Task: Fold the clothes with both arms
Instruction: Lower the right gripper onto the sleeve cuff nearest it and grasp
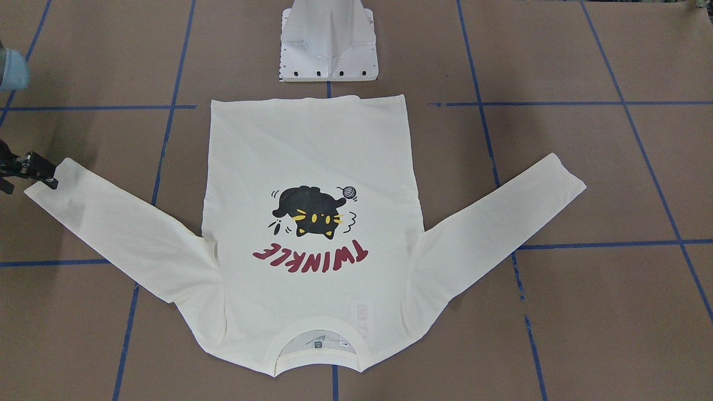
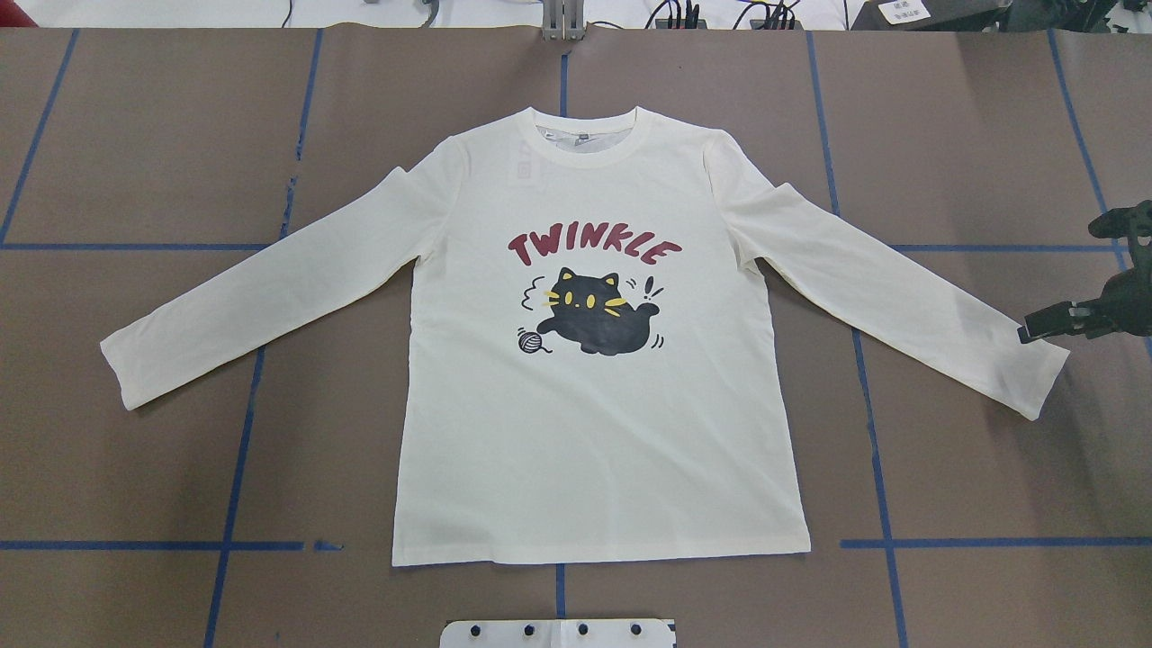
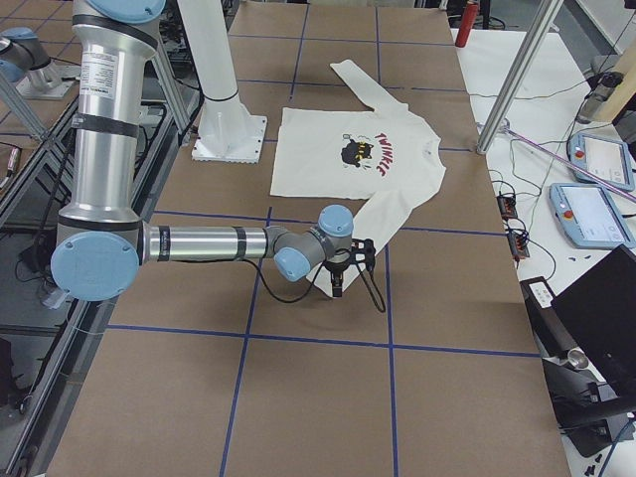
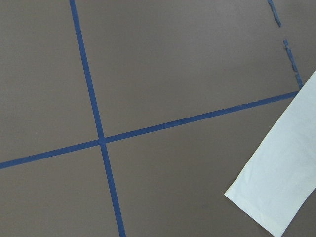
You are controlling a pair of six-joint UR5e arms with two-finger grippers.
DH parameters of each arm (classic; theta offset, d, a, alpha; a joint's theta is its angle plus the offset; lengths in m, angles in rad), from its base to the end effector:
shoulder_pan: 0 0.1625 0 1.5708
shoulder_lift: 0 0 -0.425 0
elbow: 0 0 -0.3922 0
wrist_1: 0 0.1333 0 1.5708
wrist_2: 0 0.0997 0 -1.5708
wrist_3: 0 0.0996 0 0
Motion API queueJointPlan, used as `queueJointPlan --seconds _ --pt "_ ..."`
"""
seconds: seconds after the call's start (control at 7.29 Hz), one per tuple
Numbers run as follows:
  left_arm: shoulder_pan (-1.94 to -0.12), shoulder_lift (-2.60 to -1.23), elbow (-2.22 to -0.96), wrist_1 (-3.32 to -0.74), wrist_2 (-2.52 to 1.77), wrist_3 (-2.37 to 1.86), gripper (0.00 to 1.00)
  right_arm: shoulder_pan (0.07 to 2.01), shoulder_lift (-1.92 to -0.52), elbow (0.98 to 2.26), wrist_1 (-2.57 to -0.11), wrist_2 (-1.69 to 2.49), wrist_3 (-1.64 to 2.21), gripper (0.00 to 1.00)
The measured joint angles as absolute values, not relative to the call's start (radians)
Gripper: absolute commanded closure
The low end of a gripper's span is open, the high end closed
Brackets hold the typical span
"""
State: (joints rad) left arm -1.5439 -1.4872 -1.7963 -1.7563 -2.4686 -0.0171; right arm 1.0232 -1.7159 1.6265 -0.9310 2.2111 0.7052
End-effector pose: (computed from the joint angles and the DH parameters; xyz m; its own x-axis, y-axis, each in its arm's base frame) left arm -0.0428 -0.4685 0.5573 0.6167 0.2519 -0.7458 -0.0149 0.9510 0.3089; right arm -0.1744 -0.4277 0.6340 0.6851 -0.0494 0.7268 -0.0004 0.9977 0.0682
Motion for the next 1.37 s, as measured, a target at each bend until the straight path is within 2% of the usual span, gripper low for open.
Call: queueJointPlan --seconds 0.82,0.96,1.37 --pt "-1.545 -1.482 -1.803 -1.756 -2.473 -0.017 0.00 0.944 -1.773 1.610 -0.838 2.190 0.777 0.01" --pt "-1.545 -1.481 -1.805 -1.756 -2.474 -0.017 0.00 0.943 -1.772 1.601 -0.838 2.182 0.777 0.07" --pt "-1.546 -1.480 -1.809 -1.756 -2.473 -0.017 0.00 0.942 -1.765 1.593 -0.845 2.169 0.777 0.70"
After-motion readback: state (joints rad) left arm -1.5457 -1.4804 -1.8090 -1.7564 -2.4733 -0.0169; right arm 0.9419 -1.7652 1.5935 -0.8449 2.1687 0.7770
